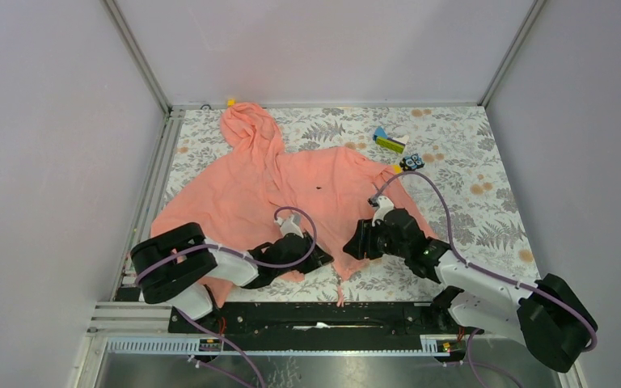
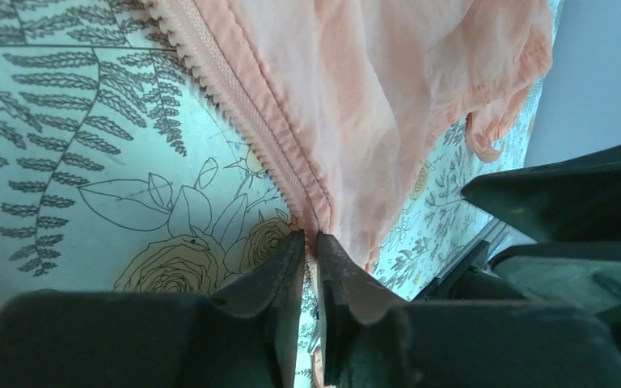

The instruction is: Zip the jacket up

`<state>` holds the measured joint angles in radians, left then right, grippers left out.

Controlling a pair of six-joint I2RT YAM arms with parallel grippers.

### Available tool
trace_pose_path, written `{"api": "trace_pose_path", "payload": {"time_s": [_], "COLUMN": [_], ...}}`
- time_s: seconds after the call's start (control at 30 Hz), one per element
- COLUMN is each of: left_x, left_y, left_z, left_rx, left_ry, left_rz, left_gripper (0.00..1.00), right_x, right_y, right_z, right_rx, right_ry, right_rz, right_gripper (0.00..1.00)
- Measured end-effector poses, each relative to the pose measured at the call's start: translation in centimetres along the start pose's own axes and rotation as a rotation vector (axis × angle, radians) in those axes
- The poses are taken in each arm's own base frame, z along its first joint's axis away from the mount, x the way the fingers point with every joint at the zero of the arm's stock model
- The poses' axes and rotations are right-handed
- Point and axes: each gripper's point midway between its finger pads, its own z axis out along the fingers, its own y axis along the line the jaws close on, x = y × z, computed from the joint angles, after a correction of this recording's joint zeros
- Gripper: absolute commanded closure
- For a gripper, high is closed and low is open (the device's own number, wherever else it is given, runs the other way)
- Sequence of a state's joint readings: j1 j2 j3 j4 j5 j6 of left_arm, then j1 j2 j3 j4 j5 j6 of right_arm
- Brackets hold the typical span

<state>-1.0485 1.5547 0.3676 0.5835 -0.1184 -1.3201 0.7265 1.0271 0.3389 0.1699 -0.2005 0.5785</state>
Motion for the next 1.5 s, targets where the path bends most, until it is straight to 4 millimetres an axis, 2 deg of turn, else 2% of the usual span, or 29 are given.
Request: {"api": "trace_pose_path", "payload": {"time_s": [0.07, 0.13, 0.2, 0.27, 0.37, 0.47, 0.6, 0.67, 0.87, 1.1, 1.5], "left_x": [0.1, 0.1, -0.1, -0.2, -0.6, -0.8, -0.6, -0.4, -0.7, -1.1, -1.9], "left_y": [0.3, 0.1, -0.2, -0.6, -1.6, -2.5, -3.0, -3.2, -3.6, -4.3, -5.4], "left_z": [-0.1, -0.2, -0.5, -0.7, -1.3, -2.1, -2.8, -2.9, -3.2, -3.8, -3.9], "left_rx": [0.009, 0.02, 0.031, 0.043, 0.076, 0.121, 0.159, 0.171, 0.178, 0.187, 0.197], "left_ry": [0.002, 0.001, -0.002, -0.006, -0.016, -0.027, -0.012, 0.0, 0.007, 0.004, 0.011], "left_rz": [0.024, 0.051, 0.083, 0.106, 0.127, 0.133, 0.146, 0.154, 0.176, 0.191, 0.201], "left_gripper": [0.92, 0.99, 1.0, 1.0, 1.0, 1.0, 1.0, 1.0, 1.0, 1.0, 1.0], "right_x": [-1.0, -2.1, -2.6, -2.5, -2.1, -0.8, 1.6, 2.1, 1.3, 0.7, 1.7], "right_y": [0.5, 1.0, 1.2, 1.1, 0.8, 0.9, 1.5, 1.7, 2.7, 3.2, 3.2], "right_z": [0.0, 0.1, 0.3, 0.5, 1.1, 1.7, 2.2, 2.2, 2.1, 1.8, 1.5], "right_rx": [-0.011, -0.02, -0.027, -0.026, -0.033, -0.083, -0.189, -0.214, -0.264, -0.287, -0.315], "right_ry": [-0.014, -0.031, -0.044, -0.039, -0.03, -0.005, 0.05, 0.062, 0.028, -0.008, 0.01], "right_rz": [-0.064, -0.116, -0.146, -0.159, -0.164, -0.165, -0.165, -0.167, -0.194, -0.211, -0.213], "right_gripper": [0.57, 0.52, 0.52, 0.52, 0.44, 0.36, 0.38, 0.39, 0.45, 0.42, 0.41]}}
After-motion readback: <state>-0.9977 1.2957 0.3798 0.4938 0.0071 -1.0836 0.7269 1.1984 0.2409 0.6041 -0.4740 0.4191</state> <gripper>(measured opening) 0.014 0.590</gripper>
